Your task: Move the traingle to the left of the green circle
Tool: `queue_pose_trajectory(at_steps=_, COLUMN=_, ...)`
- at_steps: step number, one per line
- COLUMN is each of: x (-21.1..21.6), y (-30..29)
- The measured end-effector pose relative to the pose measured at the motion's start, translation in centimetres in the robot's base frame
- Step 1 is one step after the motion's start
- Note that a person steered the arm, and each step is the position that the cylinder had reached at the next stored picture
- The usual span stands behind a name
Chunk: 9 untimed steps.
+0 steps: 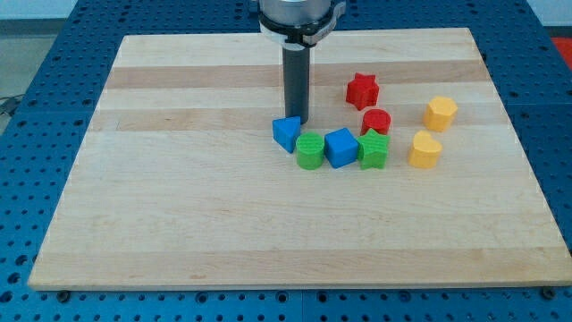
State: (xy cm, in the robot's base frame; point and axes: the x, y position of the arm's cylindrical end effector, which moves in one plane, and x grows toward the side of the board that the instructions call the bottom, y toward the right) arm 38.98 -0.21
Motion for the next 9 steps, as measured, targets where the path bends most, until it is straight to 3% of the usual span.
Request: queue_pose_trajectory(at_steps=9, x=3.4, y=-1.9)
